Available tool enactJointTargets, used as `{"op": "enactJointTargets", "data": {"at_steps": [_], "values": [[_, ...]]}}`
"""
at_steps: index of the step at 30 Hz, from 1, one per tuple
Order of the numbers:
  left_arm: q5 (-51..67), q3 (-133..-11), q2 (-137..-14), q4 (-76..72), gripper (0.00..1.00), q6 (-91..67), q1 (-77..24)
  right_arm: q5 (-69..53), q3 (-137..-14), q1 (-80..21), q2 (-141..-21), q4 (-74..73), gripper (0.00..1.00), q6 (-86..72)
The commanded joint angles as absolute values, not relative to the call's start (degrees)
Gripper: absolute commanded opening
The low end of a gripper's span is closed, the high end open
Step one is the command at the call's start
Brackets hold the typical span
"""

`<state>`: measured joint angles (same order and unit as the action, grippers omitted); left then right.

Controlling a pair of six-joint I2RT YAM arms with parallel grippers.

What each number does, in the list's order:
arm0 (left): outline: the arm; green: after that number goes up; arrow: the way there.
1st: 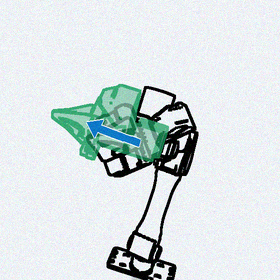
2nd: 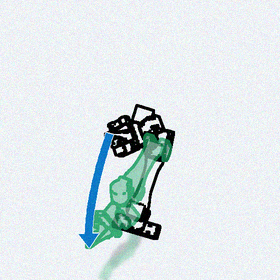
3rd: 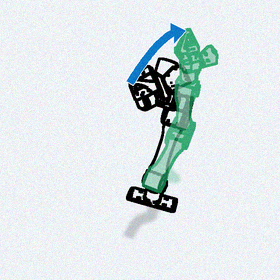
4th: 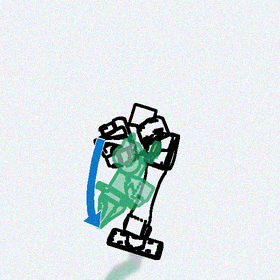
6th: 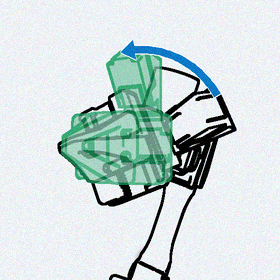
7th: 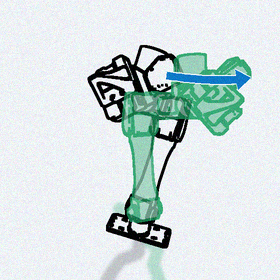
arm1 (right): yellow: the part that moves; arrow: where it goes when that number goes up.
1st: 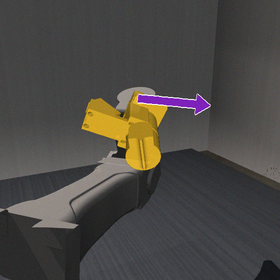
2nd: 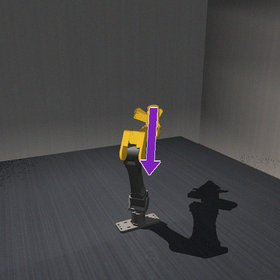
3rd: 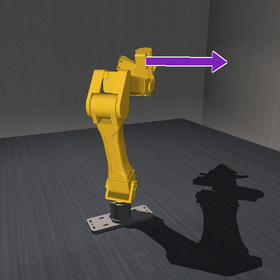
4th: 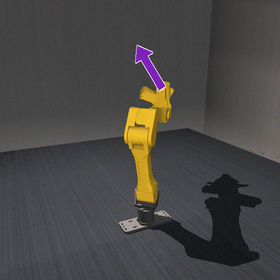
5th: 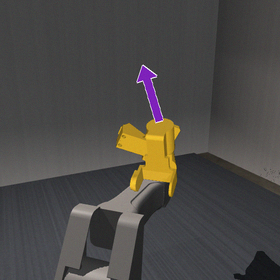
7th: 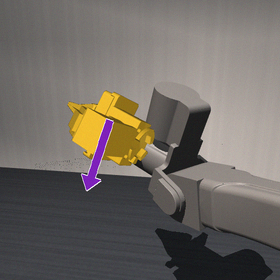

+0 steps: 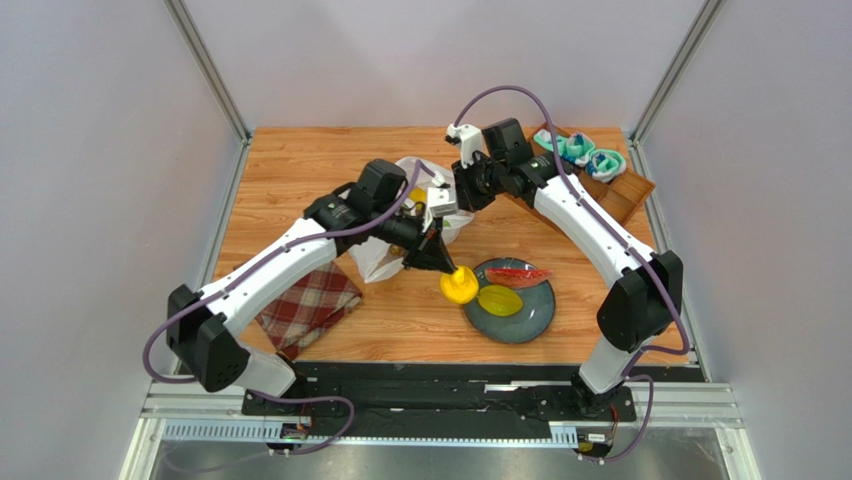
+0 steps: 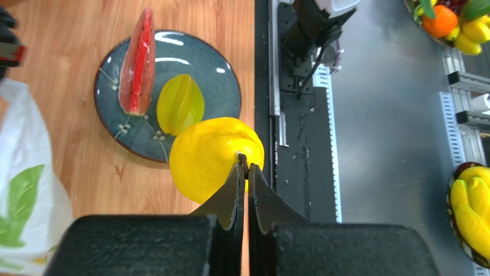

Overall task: Take the fake fruits out of the plastic bag
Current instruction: Place the fake fruit on the plate.

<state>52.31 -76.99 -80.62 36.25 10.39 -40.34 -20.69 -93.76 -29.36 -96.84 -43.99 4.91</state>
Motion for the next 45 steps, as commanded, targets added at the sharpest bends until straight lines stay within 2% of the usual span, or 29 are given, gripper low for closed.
{"op": "enactJointTargets", "data": {"at_steps": [1,13,20,28,32,35,36,37,39,45], "values": [[49.75,-74.89,-85.86,26.12,0.00,10.55,-42.10,-21.53,-97.56,-27.86,-97.91,-43.50,0.00,4.30],[37.53,-76.11,-100.72,15.91,0.00,6.77,-43.24,-21.27,-94.93,-26.89,-97.12,-42.98,0.00,4.22],[41.12,-76.72,-104.32,14.41,0.00,5.01,-43.33,-20.57,-95.01,-26.89,-97.29,-42.98,0.00,4.39],[46.93,-76.90,-102.22,15.29,0.00,4.57,-44.65,-20.30,-95.45,-26.89,-98.52,-42.54,0.00,4.48],[46.06,-76.38,-102.39,15.20,0.00,4.75,-45.26,-20.39,-95.89,-26.89,-99.49,-42.45,0.00,4.31],[43.34,-76.55,-103.18,16.69,0.24,5.27,-45.26,-20.30,-96.15,-26.89,-99.93,-42.45,0.00,4.31],[41.76,-76.38,-103.01,16.70,0.38,5.53,-45.35,-20.30,-96.24,-26.89,-100.02,-42.54,0.00,4.39],[41.23,-75.94,-101.79,16.53,0.42,5.62,-45.26,-20.22,-96.41,-26.89,-100.02,-42.54,0.00,4.39],[40.00,-74.62,-100.47,16.17,0.62,6.41,-45.26,-20.13,-96.59,-26.89,-100.20,-42.63,0.00,4.48],[40.51,-76.37,-93.27,23.89,0.66,9.84,-45.18,-19.95,-96.59,-26.81,-99.76,-42.98,0.00,4.75]]}}
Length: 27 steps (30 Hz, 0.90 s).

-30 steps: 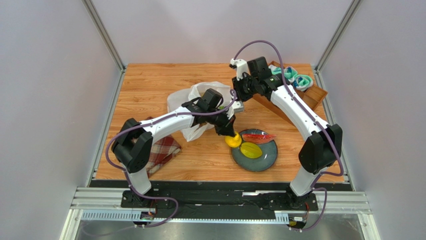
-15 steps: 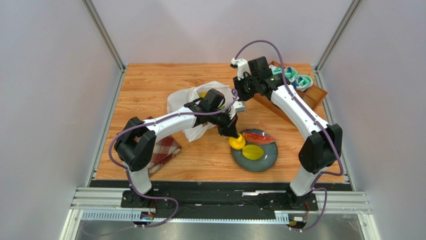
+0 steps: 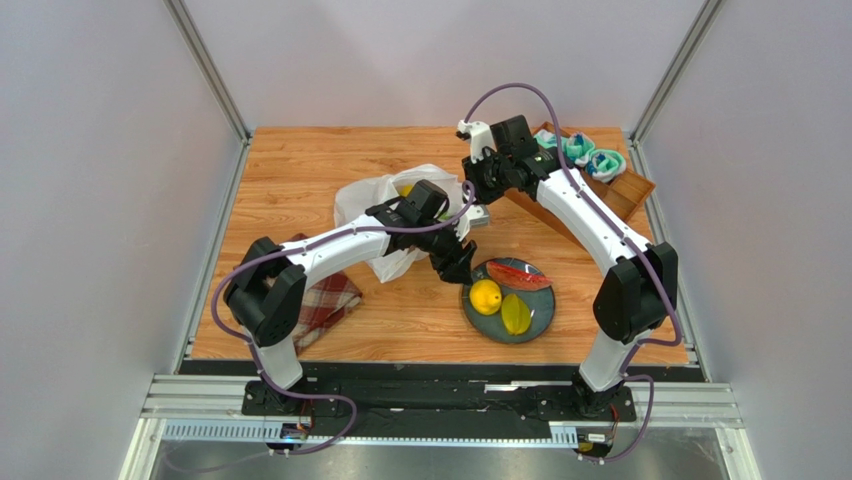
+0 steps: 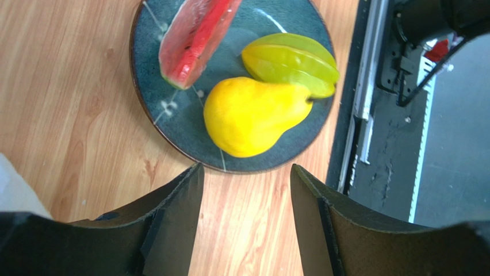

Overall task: Take the fake fruits out of the plastic bag
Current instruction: Place the fake fruit on the plate, then take out the fake fruit from the plastic bag.

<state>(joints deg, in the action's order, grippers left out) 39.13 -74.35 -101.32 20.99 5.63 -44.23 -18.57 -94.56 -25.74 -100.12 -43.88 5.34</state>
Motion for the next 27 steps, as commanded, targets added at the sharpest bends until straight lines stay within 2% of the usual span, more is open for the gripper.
{"op": "enactJointTargets", "data": {"at_steps": [1,2,5,6,10,14,27], "values": [[40.69,-77.25,-90.03,26.86,0.66,10.28,-45.26,-19.95,-96.42,-26.72,-99.32,-43.24,0.00,4.75],[40.52,-77.86,-88.17,28.29,0.67,10.72,-45.00,-20.47,-95.63,-26.81,-98.36,-43.33,0.00,4.83],[33.86,-80.94,-81.14,33.65,0.82,9.76,-44.04,-20.83,-92.83,-26.81,-95.29,-43.42,0.00,4.75],[28.10,-81.64,-78.34,35.14,0.97,9.84,-43.77,-21.00,-91.86,-26.72,-94.40,-43.33,0.00,4.75],[8.30,-81.83,-73.13,41.02,0.99,11.07,-42.46,-21.36,-87.63,-26.89,-89.05,-42.63,0.00,4.57],[2.65,-78.05,-71.37,43.68,0.99,14.15,-39.12,-22.06,-85.52,-27.33,-86.58,-42.28,0.01,3.69],[14.16,-74.54,-77.87,42.98,0.99,12.75,-38.14,-21.45,-84.29,-28.21,-82.88,-41.93,0.01,4.04]]}}
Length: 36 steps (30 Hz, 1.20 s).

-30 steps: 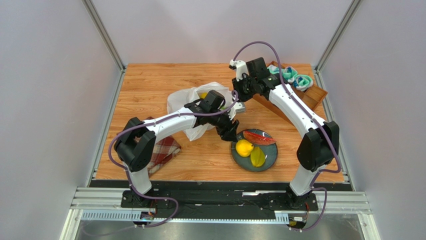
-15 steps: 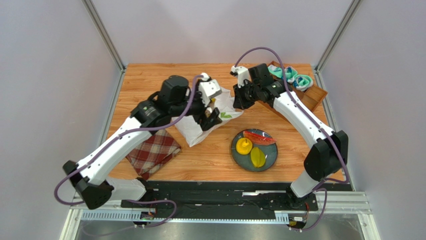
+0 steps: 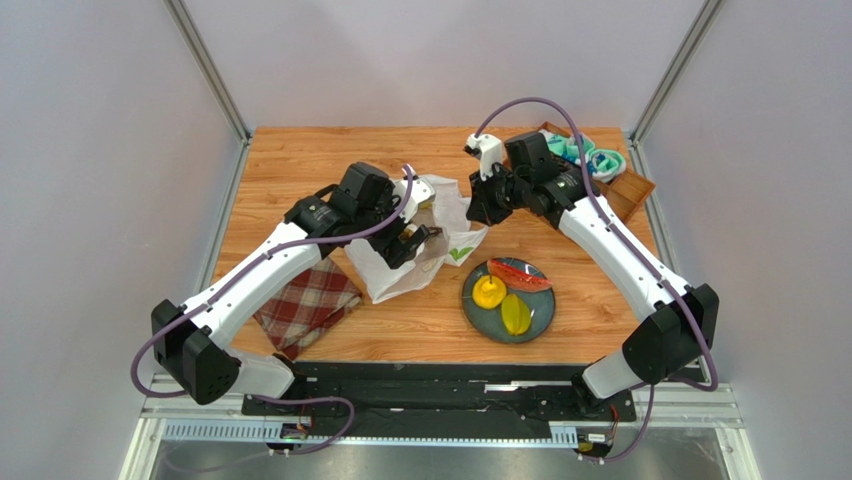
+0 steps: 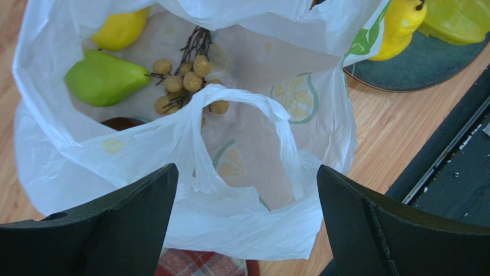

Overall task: Take the fake fruits out of the plastic bag
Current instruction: Take out the fake fruit from the plastic bag.

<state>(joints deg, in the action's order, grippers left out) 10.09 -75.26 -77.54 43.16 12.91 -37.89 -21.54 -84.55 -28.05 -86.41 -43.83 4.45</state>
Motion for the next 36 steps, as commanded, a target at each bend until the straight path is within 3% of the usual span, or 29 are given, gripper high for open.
{"op": "enactJointTargets", "data": {"at_steps": [1,5,9,11,12,13,14,15,16,19,24,27,29,32,36], "values": [[13.11,-74.10,-78.39,42.89,0.99,12.66,-38.23,-21.27,-84.03,-28.21,-82.27,-41.75,0.01,4.13],[13.44,-75.23,-84.61,47.01,0.91,14.33,-38.23,-20.57,-82.88,-28.21,-80.86,-41.66,0.01,4.74],[16.17,-75.16,-87.36,46.43,0.89,13.10,-38.58,-20.13,-82.27,-28.13,-79.98,-42.10,0.01,5.45],[12.41,-74.36,-87.80,44.39,0.79,13.36,-39.28,-20.04,-82.35,-28.21,-79.89,-42.36,0.01,5.80],[11.17,-74.70,-88.41,44.30,0.69,13.97,-39.55,-20.04,-82.44,-28.21,-79.89,-42.80,0.01,5.89],[8.20,-75.40,-89.03,44.82,0.47,15.37,-39.46,-19.87,-82.44,-28.21,-79.81,-42.98,0.01,6.32],[6.87,-76.63,-89.73,46.13,0.34,16.16,-39.38,-19.78,-82.44,-28.21,-79.72,-43.50,0.01,6.76],[5.90,-77.16,-89.56,46.75,0.12,16.95,-38.59,-19.60,-82.53,-28.21,-79.46,-43.68,0.02,7.03],[5.28,-77.43,-88.69,46.93,0.00,16.61,-37.80,-19.08,-82.70,-28.13,-79.37,-43.94,0.09,7.47],[9.38,-77.87,-79.58,47.72,0.00,14.68,-33.06,-17.67,-86.82,-28.13,-79.19,-45.79,0.39,10.10],[14.76,-74.90,-66.99,48.52,0.00,11.00,-27.86,-18.11,-98.86,-30.84,-80.42,-43.17,0.68,9.76],[15.38,-68.48,-60.39,44.92,0.00,8.02,-27.77,-20.02,-103.18,-35.93,-82.87,-37.80,0.74,7.92],[14.59,-66.19,-58.98,43.51,0.00,5.46,-26.99,-21.44,-104.24,-40.06,-86.46,-36.92,0.71,6.86],[18.01,-65.83,-58.54,42.02,0.00,0.45,-21.56,-25.83,-104.24,-44.46,-92.43,-40.50,0.57,5.54],[19.51,-67.67,-57.84,44.11,0.00,-1.94,-16.88,-21.39,-103.71,-46.14,-99.04,-44.29,0.34,-2.51]]}}
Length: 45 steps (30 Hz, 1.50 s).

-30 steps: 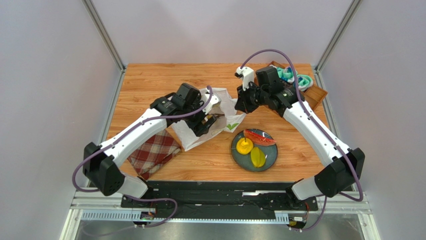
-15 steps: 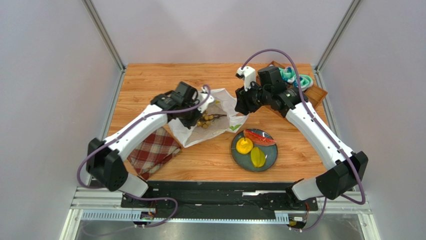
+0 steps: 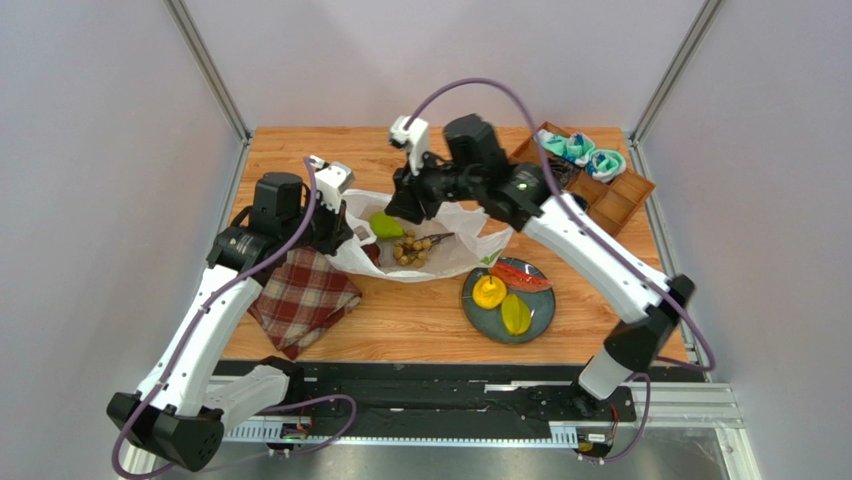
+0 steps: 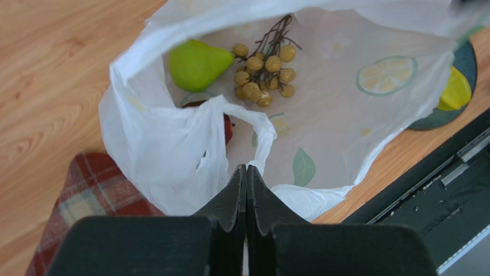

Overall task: Take the fake fruits out of the plastic bag
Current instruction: Take out the fake fruit from the plastic bag.

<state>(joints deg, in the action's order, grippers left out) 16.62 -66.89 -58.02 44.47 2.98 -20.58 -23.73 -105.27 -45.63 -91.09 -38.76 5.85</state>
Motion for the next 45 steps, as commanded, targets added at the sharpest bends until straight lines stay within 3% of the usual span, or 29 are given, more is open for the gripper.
{"op": "enactJointTargets", "data": {"at_steps": [1,5,8,9,12,16,20,32,37,41,45], "values": [[19.42,-67.68,-56.44,45.60,0.00,-1.76,-16.53,-19.53,-103.28,-46.14,-99.92,-44.30,0.31,-4.11],[18.99,-66.10,-51.08,50.88,0.00,-0.97,-13.55,-17.14,-103.09,-45.79,-106.41,-42.89,0.25,-8.34],[18.02,-64.78,-48.17,55.36,0.00,1.57,-12.31,-20.21,-104.76,-46.05,-111.79,-41.67,0.31,-11.60],[18.28,-64.25,-47.29,56.07,0.00,2.63,-12.22,-20.91,-105.90,-46.66,-113.01,-41.23,0.43,-11.95],[16.96,-63.02,-46.50,56.86,0.00,4.65,-11.96,-22.14,-107.92,-47.37,-117.06,-38.86,0.66,-14.94],[22.13,-64.68,-48.69,58.96,0.00,5.18,-8.98,-20.31,-111.34,-48.43,-122.42,-36.22,0.79,-19.50],[28.38,-65.39,-48.60,60.12,0.00,5.97,-8.88,-17.49,-116.36,-49.66,-126.73,-35.51,0.82,-20.74],[32.52,-65.39,-50.18,59.85,0.00,5.89,-8.88,-3.34,-132.17,-53.35,-142.11,-36.21,0.95,-17.05],[33.75,-65.57,-50.54,60.03,0.00,5.54,-8.88,-2.02,-137.90,-54.05,-147.57,-35.34,0.92,-15.83],[33.75,-65.39,-50.10,59.68,0.00,4.84,-8.88,-3.86,-139.30,-54.05,-147.13,-34.28,0.63,-12.14],[33.14,-64.52,-49.83,56.97,0.00,3.52,-8.88,-5.88,-135.19,-53.35,-139.34,-35.41,0.55,-10.03]]}}
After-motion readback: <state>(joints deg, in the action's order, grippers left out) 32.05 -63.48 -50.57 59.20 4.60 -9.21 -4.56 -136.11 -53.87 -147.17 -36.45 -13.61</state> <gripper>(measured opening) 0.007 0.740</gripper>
